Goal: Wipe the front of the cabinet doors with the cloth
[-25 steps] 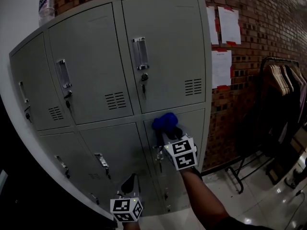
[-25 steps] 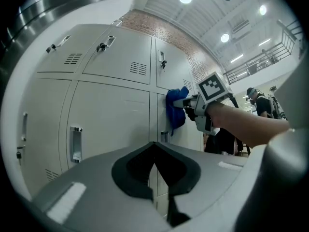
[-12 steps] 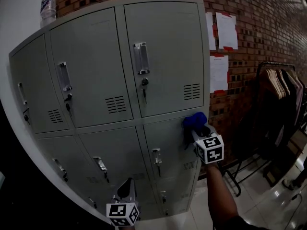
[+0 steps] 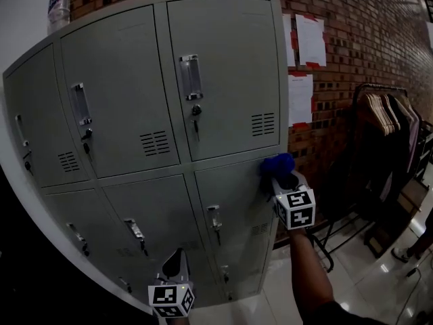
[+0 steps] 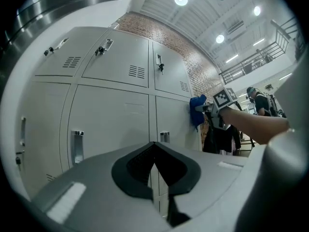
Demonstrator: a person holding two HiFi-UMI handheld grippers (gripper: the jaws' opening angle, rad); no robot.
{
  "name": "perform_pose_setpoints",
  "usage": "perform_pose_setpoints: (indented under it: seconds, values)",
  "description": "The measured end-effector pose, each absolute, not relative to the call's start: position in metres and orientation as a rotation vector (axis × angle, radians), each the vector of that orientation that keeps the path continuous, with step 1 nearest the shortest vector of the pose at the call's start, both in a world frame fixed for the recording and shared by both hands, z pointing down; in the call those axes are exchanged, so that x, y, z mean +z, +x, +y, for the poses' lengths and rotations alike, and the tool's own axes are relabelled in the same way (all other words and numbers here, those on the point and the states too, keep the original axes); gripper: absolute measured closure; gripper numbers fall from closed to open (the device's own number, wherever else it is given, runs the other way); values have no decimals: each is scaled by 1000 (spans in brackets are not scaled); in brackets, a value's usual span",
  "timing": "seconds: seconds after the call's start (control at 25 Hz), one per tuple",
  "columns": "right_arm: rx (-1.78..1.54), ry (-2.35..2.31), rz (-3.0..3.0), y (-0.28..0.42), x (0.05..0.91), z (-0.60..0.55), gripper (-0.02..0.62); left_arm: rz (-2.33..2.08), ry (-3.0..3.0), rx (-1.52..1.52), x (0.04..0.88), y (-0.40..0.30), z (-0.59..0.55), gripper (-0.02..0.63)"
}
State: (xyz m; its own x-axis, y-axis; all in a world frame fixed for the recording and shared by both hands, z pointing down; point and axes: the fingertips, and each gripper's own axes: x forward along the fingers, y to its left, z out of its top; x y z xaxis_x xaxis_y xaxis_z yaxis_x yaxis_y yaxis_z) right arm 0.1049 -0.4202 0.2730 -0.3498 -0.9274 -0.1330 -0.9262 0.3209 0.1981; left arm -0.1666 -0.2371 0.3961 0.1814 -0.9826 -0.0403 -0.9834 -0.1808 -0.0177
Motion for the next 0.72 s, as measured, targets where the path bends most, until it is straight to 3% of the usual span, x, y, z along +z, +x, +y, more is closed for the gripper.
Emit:
perform_pose_setpoints:
  seconds: [0.44, 0.72]
  values:
    - [-246, 1437, -2832, -63, 300, -375, 489, 1953, -2413, 45, 395, -161, -230, 591]
    - [-252, 1393, -2749, -84, 317, -388, 488, 1961, -2429, 46, 402, -160, -228, 592]
